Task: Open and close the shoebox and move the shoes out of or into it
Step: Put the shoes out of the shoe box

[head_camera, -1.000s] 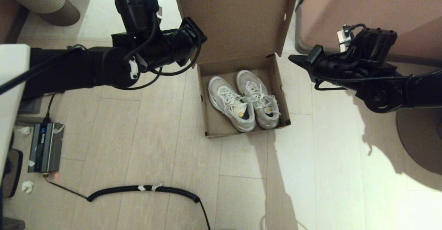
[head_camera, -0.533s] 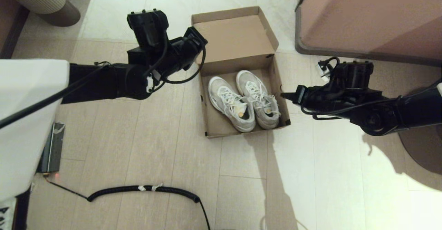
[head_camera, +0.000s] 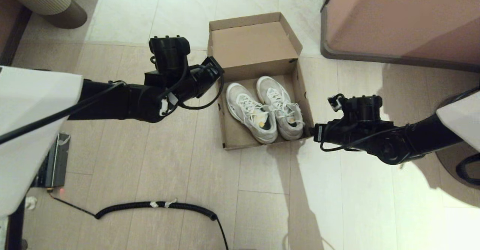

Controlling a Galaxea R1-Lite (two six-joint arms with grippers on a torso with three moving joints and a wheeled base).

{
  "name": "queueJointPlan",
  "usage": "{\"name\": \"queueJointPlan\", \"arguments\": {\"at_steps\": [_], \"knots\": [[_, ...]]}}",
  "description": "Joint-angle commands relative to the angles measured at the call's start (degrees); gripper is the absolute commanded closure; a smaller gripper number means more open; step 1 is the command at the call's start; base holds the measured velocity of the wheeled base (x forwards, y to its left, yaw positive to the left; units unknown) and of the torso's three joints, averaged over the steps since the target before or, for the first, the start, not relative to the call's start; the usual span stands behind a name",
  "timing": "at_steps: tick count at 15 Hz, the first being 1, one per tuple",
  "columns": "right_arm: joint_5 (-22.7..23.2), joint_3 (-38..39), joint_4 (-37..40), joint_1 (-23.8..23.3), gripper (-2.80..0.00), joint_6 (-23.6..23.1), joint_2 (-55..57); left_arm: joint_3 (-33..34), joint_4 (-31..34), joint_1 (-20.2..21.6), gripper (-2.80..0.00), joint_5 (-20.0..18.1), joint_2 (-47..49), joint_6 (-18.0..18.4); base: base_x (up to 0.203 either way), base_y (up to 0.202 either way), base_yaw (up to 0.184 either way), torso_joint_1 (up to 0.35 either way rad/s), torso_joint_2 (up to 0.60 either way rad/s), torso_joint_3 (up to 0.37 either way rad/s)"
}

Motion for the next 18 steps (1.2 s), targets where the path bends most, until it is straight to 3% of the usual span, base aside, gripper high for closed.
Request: {"name": "queueJointPlan", "arguments": {"at_steps": [1, 7, 12, 15, 18], "knots": [[-1.08, -0.35, -0.98, 0.08, 0.0, -1.05, 3.67, 1.43, -0.2, -0.05, 0.0, 0.05, -1.77, -0.27, 0.0, 0.0, 0.0, 0.0, 0.0, 0.0], [-3.98, -4.61, -4.01, 1.52, 0.0, -3.57, 10.05, 6.36, -0.4, 0.0, 0.0, 0.05, -6.5, -0.51, 0.0, 0.0, 0.0, 0.0, 0.0, 0.0], [-4.08, -1.05, -3.28, 3.95, 0.0, -8.26, 9.17, 10.03, -2.38, 0.13, 0.0, 0.14, -7.25, -0.37, 0.0, 0.0, 0.0, 0.0, 0.0, 0.0], [-4.08, 0.39, 4.97, 4.43, 0.0, -11.13, 7.14, 10.65, -2.45, 0.22, 0.0, 0.14, -7.61, -0.36, 0.0, 0.0, 0.0, 0.0, 0.0, 0.0], [-4.35, 2.21, 8.56, 4.83, 0.0, -11.95, 5.48, 10.65, -2.49, 0.22, 0.0, 0.13, -7.87, -0.36, 0.0, 0.0, 0.0, 0.0, 0.0, 0.0]]}}
